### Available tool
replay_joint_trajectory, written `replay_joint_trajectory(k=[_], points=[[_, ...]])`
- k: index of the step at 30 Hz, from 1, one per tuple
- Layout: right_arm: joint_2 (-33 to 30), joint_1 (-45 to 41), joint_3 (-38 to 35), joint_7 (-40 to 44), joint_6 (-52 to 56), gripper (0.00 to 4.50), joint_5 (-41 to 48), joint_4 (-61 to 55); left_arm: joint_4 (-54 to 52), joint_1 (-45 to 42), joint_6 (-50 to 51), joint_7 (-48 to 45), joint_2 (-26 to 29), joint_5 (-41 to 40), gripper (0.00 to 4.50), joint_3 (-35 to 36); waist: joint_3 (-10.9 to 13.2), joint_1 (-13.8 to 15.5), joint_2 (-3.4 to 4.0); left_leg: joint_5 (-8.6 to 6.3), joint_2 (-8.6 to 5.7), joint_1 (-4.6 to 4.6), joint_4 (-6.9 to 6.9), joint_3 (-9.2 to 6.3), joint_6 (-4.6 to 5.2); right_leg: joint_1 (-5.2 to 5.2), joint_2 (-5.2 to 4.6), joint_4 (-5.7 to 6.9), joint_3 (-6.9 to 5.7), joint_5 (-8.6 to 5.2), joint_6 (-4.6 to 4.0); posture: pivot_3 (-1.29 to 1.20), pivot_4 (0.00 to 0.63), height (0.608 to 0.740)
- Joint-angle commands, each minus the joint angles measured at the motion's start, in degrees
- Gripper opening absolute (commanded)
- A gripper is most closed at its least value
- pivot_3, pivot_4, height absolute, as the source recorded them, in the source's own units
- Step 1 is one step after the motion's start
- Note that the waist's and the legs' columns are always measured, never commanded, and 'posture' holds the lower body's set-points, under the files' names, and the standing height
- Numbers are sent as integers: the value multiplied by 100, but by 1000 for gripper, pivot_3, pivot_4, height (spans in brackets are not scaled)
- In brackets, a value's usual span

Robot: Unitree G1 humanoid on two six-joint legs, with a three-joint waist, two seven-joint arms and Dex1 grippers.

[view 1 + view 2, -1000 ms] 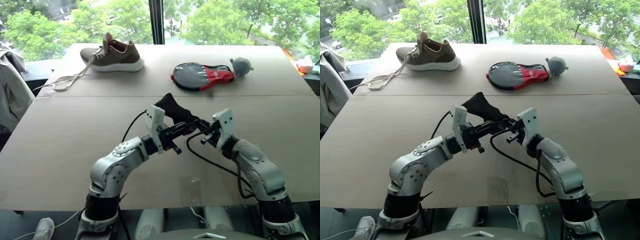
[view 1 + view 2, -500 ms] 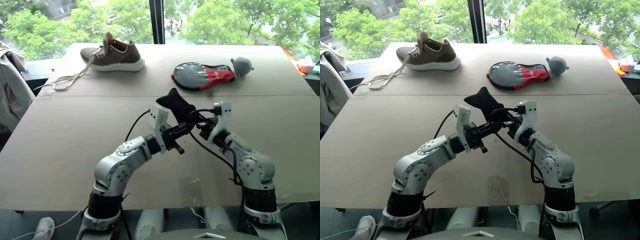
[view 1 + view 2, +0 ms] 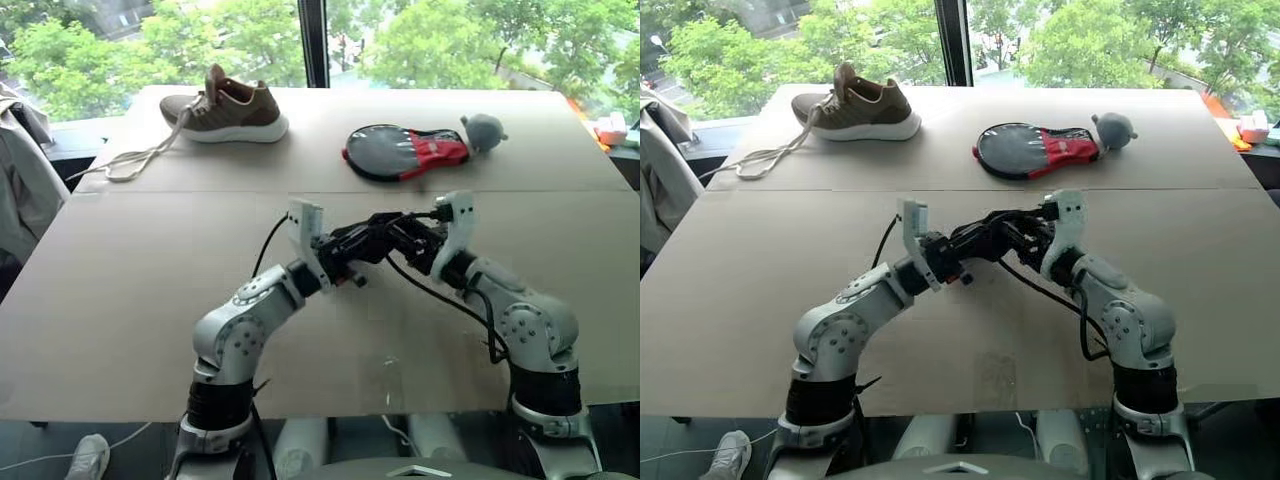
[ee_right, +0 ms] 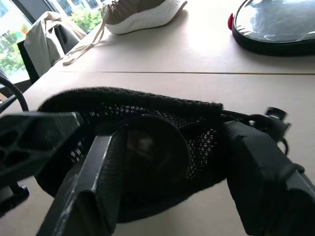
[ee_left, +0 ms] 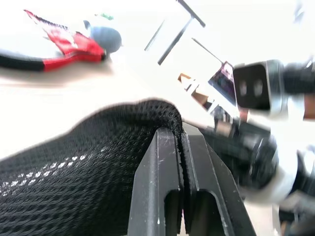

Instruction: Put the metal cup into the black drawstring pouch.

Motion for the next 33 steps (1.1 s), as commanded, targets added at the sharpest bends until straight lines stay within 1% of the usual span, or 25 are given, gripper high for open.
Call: replay_joint_trajectory(k=[1,3,5,7,8,10,12,16,20,23,26,33], points=[[-748,121,151,786,-488,3040,-296,-435,66,-208,-27,255,-45,-271,0,393,1,0,-4,0,0,0,0,1,0,1,0,-3,-1,0,0,0,150,740],[-932,179,38,1050,-627,3040,-160,-559,115,-236,1,325,-31,-332,0,487,2,-28,-5,0,0,-1,-2,1,0,1,4,-5,-1,1,2,0,150,740],[-1350,290,1,1593,-872,3040,-166,-722,131,-224,61,311,47,-419,0,586,5,-10,-4,0,4,-1,-3,0,0,0,11,-4,0,5,9,0,150,740],[-1654,357,61,1857,-1213,3040,-436,-698,130,-191,111,277,130,-499,0,648,7,-3,-8,0,4,-2,-3,-2,0,1,11,-5,-1,5,9,0,150,740],[-1723,341,192,1865,-1466,3040,-710,-528,136,-188,167,268,170,-618,0,720,7,-4,-9,0,4,-2,-2,-1,0,1,11,-5,-1,3,7,0,150,740],[-1685,281,481,1831,-1882,3040,-1163,-151,165,-219,253,294,233,-834,0,858,7,-8,-13,0,4,0,0,2,0,1,10,-6,0,-5,10,0,150,740],[-1488,167,670,1667,-2182,3040,-1520,212,196,-255,306,308,279,-967,0,942,8,-9,-16,0,5,1,0,3,0,1,11,-6,0,-7,12,0,150,740],[-848,-309,1000,1140,-3055,3040,-2368,1459,188,-188,422,56,559,-1240,0,1056,10,-20,-18,1,8,3,3,4,-2,0,15,0,2,0,1,0,150,740],[-320,-778,980,883,-3686,3040,-2716,2584,133,-53,477,-165,837,-1349,0,1042,11,-5,-18,1,6,2,1,4,-3,-1,13,0,4,2,-1,0,150,740],[20,-1032,981,958,-4115,3040,-2770,3330,103,63,480,-219,941,-1413,0,1039,11,4,-19,1,6,0,-4,-2,-5,0,8,-2,3,7,6,0,150,740],[383,-1203,944,1207,-4372,3040,-2607,3875,108,154,427,-216,973,-1411,0,1029,12,-7,-19,1,5,1,-6,-8,-5,0,4,-4,4,9,7,0,150,740],[980,-1454,534,1109,-4668,3040,-2363,4376,-11,366,383,-199,981,-1438,0,1013,14,-10,-16,1,6,3,-6,-24,-6,-2,4,1,4,9,5,0,150,740]])
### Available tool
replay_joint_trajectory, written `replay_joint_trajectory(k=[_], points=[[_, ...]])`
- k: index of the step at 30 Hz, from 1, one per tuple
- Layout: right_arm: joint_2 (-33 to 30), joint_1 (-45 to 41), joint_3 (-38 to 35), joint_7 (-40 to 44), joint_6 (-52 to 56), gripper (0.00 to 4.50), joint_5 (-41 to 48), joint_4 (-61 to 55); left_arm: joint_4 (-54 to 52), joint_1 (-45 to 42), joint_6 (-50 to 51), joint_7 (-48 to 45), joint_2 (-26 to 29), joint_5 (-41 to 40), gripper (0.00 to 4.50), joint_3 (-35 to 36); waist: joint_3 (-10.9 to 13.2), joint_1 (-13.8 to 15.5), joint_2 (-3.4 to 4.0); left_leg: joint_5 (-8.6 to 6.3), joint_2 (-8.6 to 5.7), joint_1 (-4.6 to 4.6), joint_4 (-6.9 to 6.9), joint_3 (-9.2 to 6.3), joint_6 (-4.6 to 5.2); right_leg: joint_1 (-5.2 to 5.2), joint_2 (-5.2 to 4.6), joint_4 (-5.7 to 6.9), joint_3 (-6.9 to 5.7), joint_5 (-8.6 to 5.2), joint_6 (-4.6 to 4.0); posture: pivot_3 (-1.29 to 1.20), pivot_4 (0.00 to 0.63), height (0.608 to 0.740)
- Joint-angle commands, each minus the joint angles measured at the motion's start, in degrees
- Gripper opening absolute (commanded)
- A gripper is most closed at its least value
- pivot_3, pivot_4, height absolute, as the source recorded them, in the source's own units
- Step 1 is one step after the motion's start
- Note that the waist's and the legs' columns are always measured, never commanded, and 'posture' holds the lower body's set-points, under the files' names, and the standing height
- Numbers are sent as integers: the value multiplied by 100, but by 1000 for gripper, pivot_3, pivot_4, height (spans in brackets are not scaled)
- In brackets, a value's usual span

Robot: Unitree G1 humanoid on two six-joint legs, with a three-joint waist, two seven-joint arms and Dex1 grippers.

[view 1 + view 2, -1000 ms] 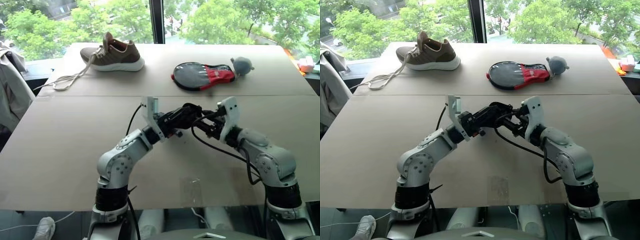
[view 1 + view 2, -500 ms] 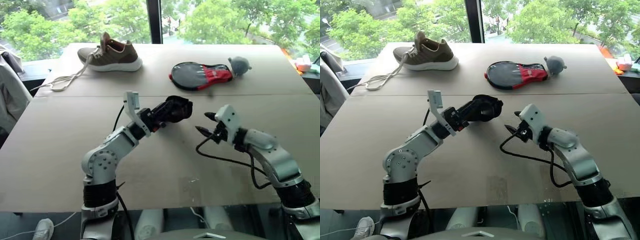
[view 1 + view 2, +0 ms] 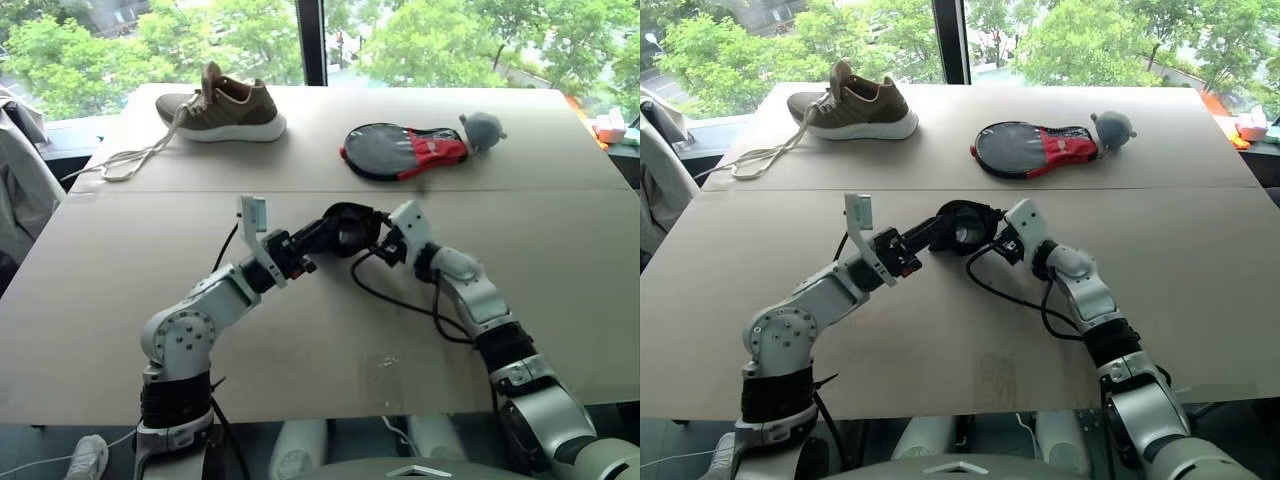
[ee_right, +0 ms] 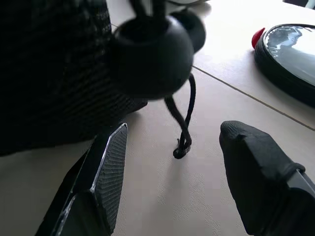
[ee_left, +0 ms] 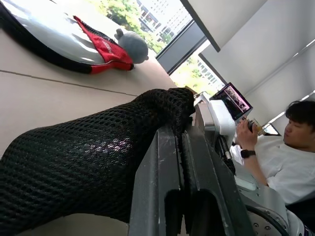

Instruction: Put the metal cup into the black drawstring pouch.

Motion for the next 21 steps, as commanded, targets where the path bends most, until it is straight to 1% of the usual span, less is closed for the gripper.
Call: replay_joint_trajectory(k=[1,5,6,7,9,12,13,21], points=[[212,-196,-412,-83,-250,3040,290,20,-317,55,-96,-14,20,-153,0,43,0,-1,0,0,0,1,1,0,0,0,0,1,0,0,0,0,150,740],[322,-230,-572,16,-283,3040,393,88,-359,114,-108,6,12,-154,0,35,0,-4,0,1,0,3,0,-2,-1,1,-1,2,0,0,-5,0,150,740],[315,-224,-571,43,-292,2812,379,90,-364,121,-109,12,12,-155,0,35,0,-5,1,0,0,3,0,-2,-1,0,-1,2,0,0,-5,0,150,740],[300,-217,-562,58,-297,2512,354,92,-366,124,-110,18,12,-155,0,34,1,-5,1,0,0,3,0,-2,-1,0,-1,2,0,0,-5,0,150,740],[259,-197,-538,108,-283,1759,304,101,-364,119,-117,29,9,-147,0,31,1,-7,1,0,0,3,-1,-1,-1,0,-1,2,0,0,-5,0,150,740],[213,-180,-555,96,-263,406,249,126,-365,118,-120,44,6,-148,0,33,1,-8,2,0,-1,3,-1,-1,-1,0,-1,2,0,0,-5,0,150,740],[189,-177,-558,81,-267,141,220,143,-366,121,-117,44,13,-143,0,30,1,-7,2,0,-1,3,-1,-1,-1,0,-1,2,0,-1,-6,0,150,740],[27,-262,-859,-136,-280,141,239,-7,-313,119,-117,161,-24,-280,0,157,1,-3,1,0,-1,3,-1,1,-1,0,-1,2,0,-1,-7,0,150,740]])
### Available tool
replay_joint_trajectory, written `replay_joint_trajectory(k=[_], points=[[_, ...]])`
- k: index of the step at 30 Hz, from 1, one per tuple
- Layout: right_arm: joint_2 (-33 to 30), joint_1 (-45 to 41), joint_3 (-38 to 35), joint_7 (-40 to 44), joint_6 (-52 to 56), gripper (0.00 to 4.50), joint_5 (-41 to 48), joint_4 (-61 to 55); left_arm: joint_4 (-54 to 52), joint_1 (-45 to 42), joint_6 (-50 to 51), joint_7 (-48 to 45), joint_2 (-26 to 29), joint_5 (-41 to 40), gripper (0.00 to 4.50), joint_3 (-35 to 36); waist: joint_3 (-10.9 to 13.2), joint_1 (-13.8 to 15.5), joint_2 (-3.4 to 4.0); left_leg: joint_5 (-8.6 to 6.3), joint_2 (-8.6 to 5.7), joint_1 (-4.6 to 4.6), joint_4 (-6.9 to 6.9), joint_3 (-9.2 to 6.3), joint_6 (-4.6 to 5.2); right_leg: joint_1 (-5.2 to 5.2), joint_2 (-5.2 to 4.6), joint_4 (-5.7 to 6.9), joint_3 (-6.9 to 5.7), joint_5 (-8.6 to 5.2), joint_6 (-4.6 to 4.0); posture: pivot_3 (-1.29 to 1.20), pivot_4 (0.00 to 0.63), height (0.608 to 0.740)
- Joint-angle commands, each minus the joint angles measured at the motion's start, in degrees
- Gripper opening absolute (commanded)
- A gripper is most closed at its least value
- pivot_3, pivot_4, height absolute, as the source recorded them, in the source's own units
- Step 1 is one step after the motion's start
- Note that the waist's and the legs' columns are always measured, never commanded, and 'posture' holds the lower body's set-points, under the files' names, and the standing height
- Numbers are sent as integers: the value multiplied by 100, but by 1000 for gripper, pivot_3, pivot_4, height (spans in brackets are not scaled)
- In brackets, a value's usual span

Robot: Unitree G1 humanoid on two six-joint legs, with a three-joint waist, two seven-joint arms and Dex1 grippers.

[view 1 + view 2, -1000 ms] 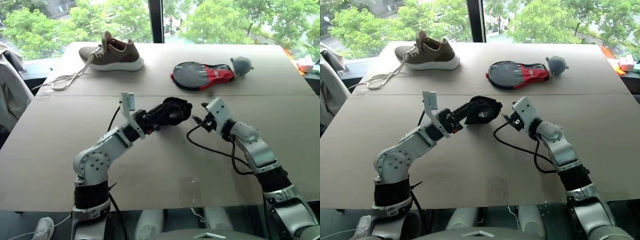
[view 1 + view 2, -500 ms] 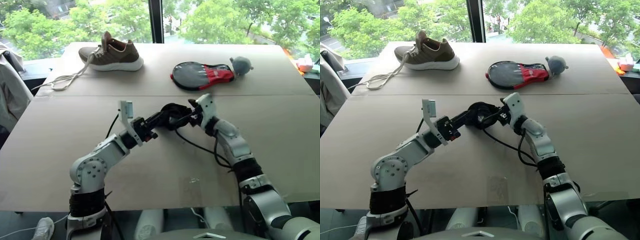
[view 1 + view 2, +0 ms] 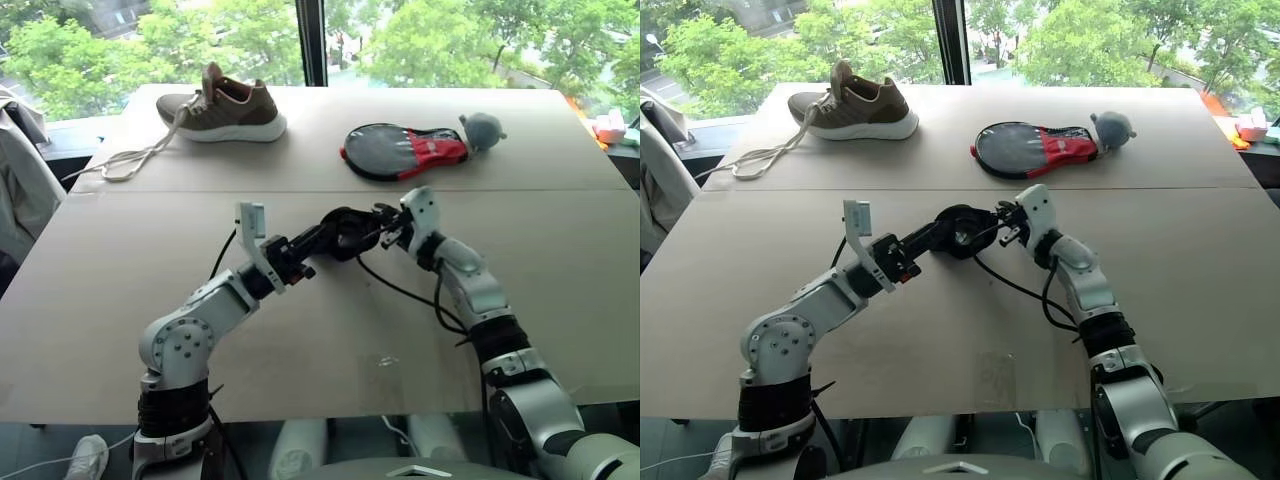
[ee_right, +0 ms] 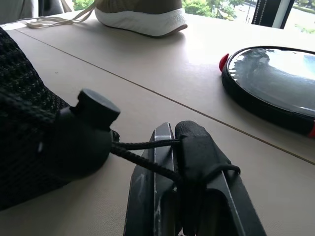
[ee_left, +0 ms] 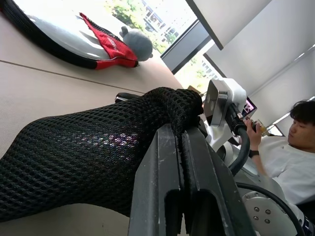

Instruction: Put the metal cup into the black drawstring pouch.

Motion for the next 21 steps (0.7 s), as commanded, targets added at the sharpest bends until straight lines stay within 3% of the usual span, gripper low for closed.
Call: replay_joint_trajectory(k=[1,4,9,10,12,17,21], points=[[-144,-147,-307,-125,-88,141,81,-282,-126,-36,-62,138,-62,-343,0,222,0,2,0,0,0,0,0,0,0,0,-2,0,0,0,0,0,150,740],[-277,-242,-463,-196,10,141,129,-502,-24,-75,-90,199,-134,-744,0,438,0,0,0,0,2,0,0,0,0,0,-6,-1,1,0,0,0,150,740],[-489,-574,-614,-161,393,0,279,-1122,3,-71,-38,242,13,-737,1466,387,4,-8,5,0,0,0,0,2,0,-1,-4,0,1,0,0,0,150,740],[-517,-618,-618,-158,471,0,292,-1227,10,-73,-26,266,52,-689,2123,358,4,-9,7,0,0,0,0,2,1,-1,-4,0,0,-1,-1,0,150,740],[-561,-718,-627,-173,641,0,305,-1430,23,-63,30,188,183,-675,2916,316,4,-8,7,0,-1,0,-1,3,1,-2,-4,0,1,0,-1,0,150,740],[-639,-1099,-599,-177,1119,0,359,-2009,-15,-142,22,-451,850,-510,2916,251,7,-5,10,0,-1,-3,-6,7,1,-5,-3,-2,-1,-3,-5,0,150,740],[-646,-1396,-507,-116,1470,0,418,-2370,110,-856,-165,-485,1001,-496,2916,325,26,22,11,0,-1,-7,-5,7,1,-8,-4,-1,-4,-3,-5,0,150,740]])
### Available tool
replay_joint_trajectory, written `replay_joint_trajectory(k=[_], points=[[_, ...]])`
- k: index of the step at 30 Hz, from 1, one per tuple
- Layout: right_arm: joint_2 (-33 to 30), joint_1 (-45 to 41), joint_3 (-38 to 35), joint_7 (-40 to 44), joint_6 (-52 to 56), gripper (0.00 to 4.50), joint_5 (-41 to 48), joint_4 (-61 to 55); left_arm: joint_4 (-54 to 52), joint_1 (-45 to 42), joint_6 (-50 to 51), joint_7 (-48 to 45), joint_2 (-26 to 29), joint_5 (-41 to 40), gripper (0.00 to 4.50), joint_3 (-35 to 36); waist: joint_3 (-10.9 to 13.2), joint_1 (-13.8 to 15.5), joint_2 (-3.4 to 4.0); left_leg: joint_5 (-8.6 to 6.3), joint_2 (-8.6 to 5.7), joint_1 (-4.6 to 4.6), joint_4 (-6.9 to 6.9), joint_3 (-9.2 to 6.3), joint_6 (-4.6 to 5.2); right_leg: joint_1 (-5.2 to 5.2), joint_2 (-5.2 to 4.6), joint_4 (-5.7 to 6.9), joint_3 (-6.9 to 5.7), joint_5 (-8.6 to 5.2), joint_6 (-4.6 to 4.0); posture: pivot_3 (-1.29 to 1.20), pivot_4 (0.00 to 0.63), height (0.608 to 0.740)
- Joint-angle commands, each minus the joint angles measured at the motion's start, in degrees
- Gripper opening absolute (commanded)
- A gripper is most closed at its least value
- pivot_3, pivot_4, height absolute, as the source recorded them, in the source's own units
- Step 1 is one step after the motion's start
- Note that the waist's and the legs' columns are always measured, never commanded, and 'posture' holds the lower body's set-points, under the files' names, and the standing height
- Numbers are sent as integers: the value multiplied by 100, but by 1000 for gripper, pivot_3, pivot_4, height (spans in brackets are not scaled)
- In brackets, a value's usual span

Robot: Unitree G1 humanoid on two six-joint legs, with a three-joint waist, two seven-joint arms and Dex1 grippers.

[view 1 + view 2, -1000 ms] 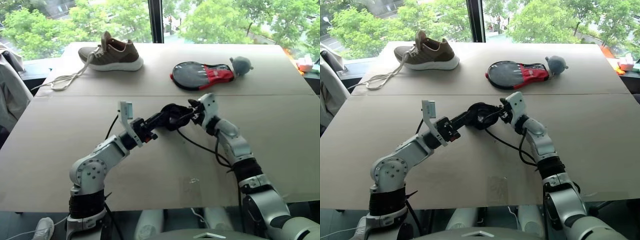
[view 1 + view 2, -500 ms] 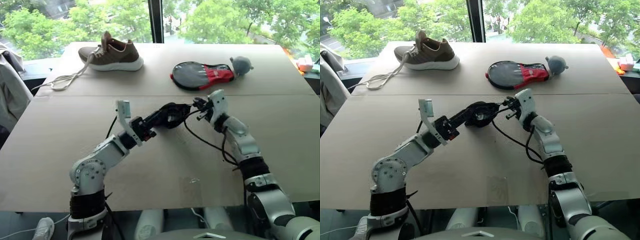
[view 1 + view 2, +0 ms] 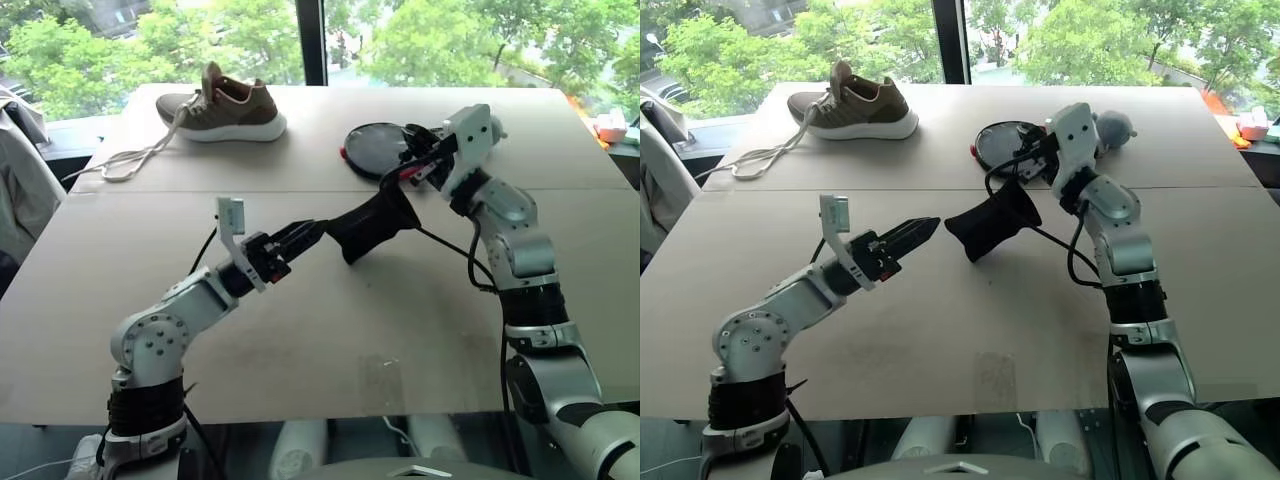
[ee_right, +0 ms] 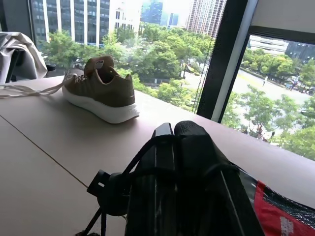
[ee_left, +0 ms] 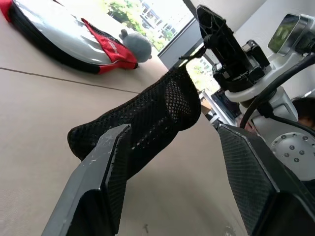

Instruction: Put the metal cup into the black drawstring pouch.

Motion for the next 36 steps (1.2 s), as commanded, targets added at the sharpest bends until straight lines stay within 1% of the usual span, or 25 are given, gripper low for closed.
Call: replay_joint_trajectory(k=[1,3,5,9,13,16,19,22,24,26,27,31,36], points=[[-32,-384,57,47,250,0,140,-598,-34,-686,-241,-86,55,-34,2916,107,2,10,-1,0,0,0,1,0,0,0,0,0,-1,0,0,0,150,740],[-31,-480,127,102,379,0,163,-726,49,-1041,-263,45,-56,-117,2916,94,2,-1,-1,0,-1,0,1,-1,0,1,0,-1,-2,2,3,0,150,740],[-17,-575,240,210,511,0,228,-911,101,-1422,-374,273,-299,-117,2916,31,2,-1,-1,0,-2,0,-1,-2,-1,1,-2,-3,-1,11,19,0,150,740],[-57,-700,439,341,621,0,168,-1122,34,-1758,-508,393,-589,131,2916,-227,4,-10,0,0,-4,-5,-6,-3,-1,-3,-3,-3,-2,13,22,0,150,740],[-65,-757,649,454,682,0,125,-1275,69,-1909,-607,403,-794,270,2916,-401,4,-15,0,0,-6,-6,-10,-2,-2,-5,-2,-5,-1,13,22,0,150,740],[-11,-780,744,487,730,0,147,-1356,156,-1947,-664,311,-844,393,2916,-505,5,-16,0,0,-5,-5,-11,-2,-2,-5,-2,-4,-2,13,22,0,150,740],[14,-798,798,519,764,0,154,-1398,209,-1972,-716,259,-882,503,2916,-535,5,-13,0,0,-6,-5,-9,0,-2,-5,-1,-2,-2,13,22,0,150,740],[37,-812,845,547,813,0,155,-1439,230,-1999,-714,229,-965,409,2916,-481,5,-4,-1,0,-6,-5,-8,2,-2,-4,-1,-2,-3,13,22,0,150,740],[42,-817,851,549,821,0,154,-1442,217,-1977,-702,208,-985,382,2387,-456,5,-4,-1,0,-6,-6,-8,1,-2,-4,-1,-3,-3,13,22,0,150,740],[44,-821,852,547,822,0,155,-1437,195,-1942,-662,175,-986,329,1616,-439,7,-7,-1,0,-6,-6,-8,1,-2,-4,-1,-4,-3,13,22,0,150,740],[46,-823,852,545,822,0,156,-1436,168,-1918,-632,154,-972,294,1503,-441,7,-8,-2,0,-6,-7,-8,-1,-2,-5,-1,-4,-4,13,22,0,150,740],[65,-849,838,524,811,0,156,-1407,113,-1849,-541,145,-922,224,1501,-465,7,-10,-2,0,-6,-6,-8,-1,-2,-5,-1,-3,-4,13,22,0,150,740],[82,-900,816,511,786,0,142,-1341,113,-1773,-536,108,-833,328,1500,-578,8,-12,-1,0,-6,-6,-8,-1,-2,-5,-1,-2,-4,13,22,0,150,740]])
